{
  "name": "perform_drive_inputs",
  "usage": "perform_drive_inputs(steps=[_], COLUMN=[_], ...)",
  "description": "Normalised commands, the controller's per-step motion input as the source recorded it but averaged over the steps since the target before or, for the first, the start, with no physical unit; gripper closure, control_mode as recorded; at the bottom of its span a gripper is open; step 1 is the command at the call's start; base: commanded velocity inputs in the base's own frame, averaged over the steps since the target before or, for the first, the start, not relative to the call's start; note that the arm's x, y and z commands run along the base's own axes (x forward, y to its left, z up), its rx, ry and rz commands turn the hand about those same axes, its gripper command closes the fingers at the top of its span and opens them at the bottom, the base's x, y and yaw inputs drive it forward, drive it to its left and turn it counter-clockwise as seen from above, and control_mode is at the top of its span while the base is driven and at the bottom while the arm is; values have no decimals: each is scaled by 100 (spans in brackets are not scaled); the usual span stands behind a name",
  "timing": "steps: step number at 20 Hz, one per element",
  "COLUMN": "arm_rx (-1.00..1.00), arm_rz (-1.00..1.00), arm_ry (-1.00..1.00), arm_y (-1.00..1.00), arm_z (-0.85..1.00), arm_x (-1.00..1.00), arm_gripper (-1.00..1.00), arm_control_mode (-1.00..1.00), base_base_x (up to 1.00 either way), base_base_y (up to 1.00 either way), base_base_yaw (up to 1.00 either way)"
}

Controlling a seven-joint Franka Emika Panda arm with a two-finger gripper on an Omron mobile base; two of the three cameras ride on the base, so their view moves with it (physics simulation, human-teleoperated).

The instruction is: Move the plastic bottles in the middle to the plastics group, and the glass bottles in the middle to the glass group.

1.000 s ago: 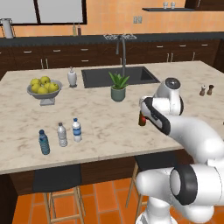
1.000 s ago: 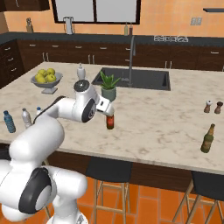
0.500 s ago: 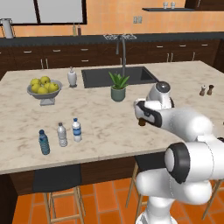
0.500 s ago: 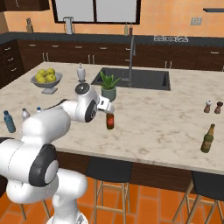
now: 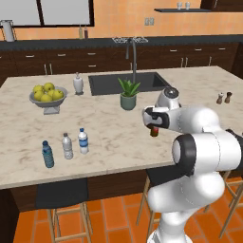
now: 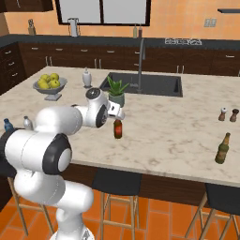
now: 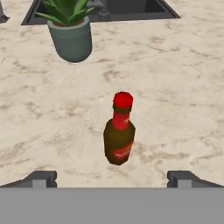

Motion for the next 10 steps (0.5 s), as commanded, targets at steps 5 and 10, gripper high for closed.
perform_drive_inputs(steps=[5, 10], arm_rx=[0, 0], arm_rz=[3, 5], arm_ry=[3, 0], arm_y=[-31, 0], arm_z=[-26, -44], arm_x=[10, 13], arm_gripper=[-100, -100], arm_control_mode=[-100, -100], base_base_x=[0, 0], base_base_y=[0, 0], base_base_yaw=[0, 0])
